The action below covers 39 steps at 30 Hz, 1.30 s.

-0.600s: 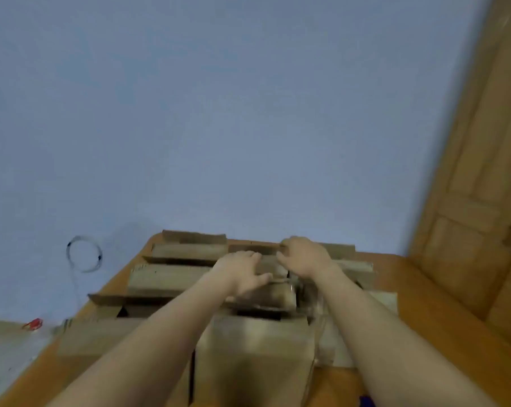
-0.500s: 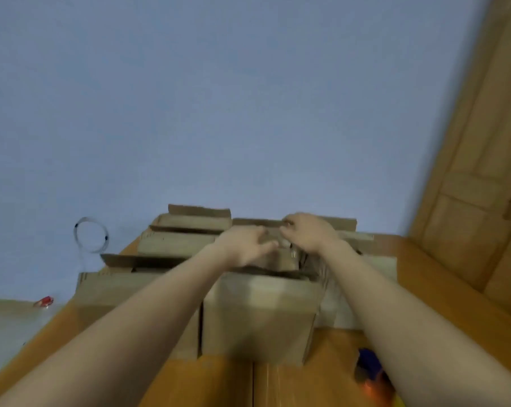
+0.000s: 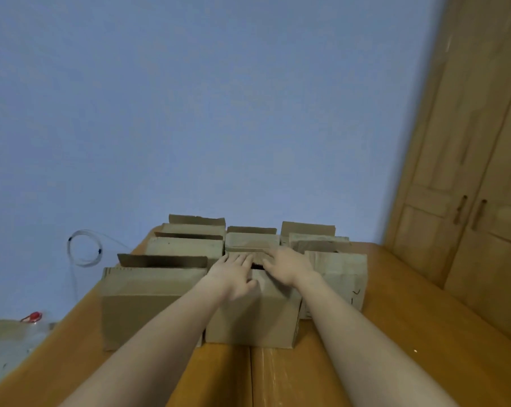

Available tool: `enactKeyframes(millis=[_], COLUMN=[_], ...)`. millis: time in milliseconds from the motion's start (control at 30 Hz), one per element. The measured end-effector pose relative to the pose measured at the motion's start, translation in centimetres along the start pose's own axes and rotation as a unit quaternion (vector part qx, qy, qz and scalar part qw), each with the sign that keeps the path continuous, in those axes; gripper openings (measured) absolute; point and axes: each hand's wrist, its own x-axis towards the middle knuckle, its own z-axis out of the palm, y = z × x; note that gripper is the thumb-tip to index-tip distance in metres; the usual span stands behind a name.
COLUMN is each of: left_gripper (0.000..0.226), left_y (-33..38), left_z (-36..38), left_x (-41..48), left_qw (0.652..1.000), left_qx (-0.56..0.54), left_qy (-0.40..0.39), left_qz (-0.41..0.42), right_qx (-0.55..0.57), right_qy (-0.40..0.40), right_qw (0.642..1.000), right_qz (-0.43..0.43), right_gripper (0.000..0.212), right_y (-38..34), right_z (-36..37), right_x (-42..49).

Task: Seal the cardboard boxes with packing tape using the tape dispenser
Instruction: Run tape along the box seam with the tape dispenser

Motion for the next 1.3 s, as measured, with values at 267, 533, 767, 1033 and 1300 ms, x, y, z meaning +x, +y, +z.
enactKeyframes(millis=[267, 533, 767, 1033, 1300], left_gripper=[0.084, 0.092, 0.103, 0.101, 0.096], left_y=[-0.1, -0.2, -0.7, -0.9, 0.2], left_z=[0.9, 3.2, 3.3, 3.8, 3.8], left_x=[-0.6, 0.7, 2.4, 2.2, 0.1], left_qw=[1.000, 0.998, 0.998, 0.999, 0.998], left_qx=[-0.002, 0.046, 0.032, -0.004, 0.042], left_qy=[0.019, 0.015, -0.016, -0.036, 0.014], left_qz=[0.012, 0.025, 0.044, 0.040, 0.043], right_qx=[-0.053, -0.027, -0.010, -0.039, -0.048], right_qy=[0.011, -0.031, -0.088, -0.132, -0.112], right_qw=[0.998, 0.999, 0.995, 0.988, 0.986], right_qz=[-0.016, -0.032, -0.046, -0.073, -0.112], right_gripper=[0.045, 0.048, 0.058, 0.079, 0.088], right_y=[0.5, 1.7, 2.5, 2.7, 2.7], right_z=[3.3, 5.6, 5.9, 5.7, 5.5], right_x=[-0.6, 0.2, 0.6, 0.3, -1.3])
